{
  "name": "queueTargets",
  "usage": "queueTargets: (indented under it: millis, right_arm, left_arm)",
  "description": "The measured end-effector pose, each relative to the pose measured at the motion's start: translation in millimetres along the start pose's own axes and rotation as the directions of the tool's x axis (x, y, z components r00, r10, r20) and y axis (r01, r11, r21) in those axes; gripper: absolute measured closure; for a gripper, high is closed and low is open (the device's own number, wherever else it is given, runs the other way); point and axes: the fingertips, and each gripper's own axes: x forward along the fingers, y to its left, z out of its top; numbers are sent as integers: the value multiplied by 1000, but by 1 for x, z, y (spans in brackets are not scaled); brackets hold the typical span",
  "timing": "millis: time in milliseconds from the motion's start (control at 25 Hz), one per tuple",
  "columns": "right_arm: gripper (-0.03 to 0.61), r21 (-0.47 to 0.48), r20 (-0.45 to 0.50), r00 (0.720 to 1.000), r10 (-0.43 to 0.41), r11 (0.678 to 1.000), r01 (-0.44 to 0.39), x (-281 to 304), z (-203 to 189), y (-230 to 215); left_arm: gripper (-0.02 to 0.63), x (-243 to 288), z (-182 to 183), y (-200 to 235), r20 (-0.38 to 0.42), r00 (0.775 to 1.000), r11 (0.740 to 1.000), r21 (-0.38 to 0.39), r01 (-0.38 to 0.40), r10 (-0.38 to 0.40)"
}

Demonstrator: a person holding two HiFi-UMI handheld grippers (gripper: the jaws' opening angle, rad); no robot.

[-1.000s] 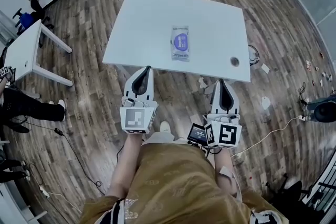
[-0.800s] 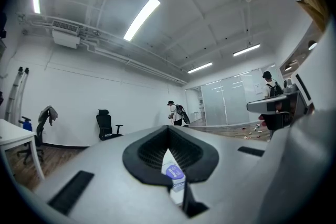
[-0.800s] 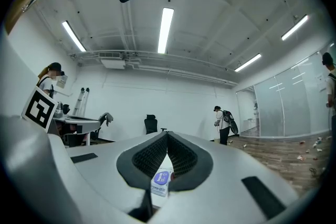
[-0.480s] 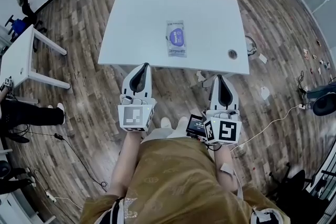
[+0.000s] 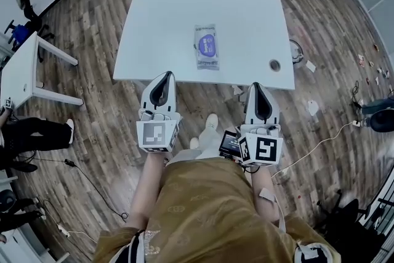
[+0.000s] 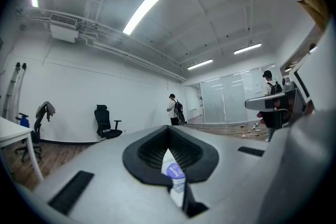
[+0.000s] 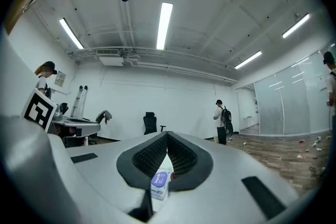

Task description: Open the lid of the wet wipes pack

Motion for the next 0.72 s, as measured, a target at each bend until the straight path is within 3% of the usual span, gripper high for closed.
queueTargets:
  millis: [720]
  right_arm:
    - [569,22,-16,999,35,999,-34,100,-9,-39]
  left_arm:
    - [612,94,-6,22,-32,999,999,-2,-34,34]
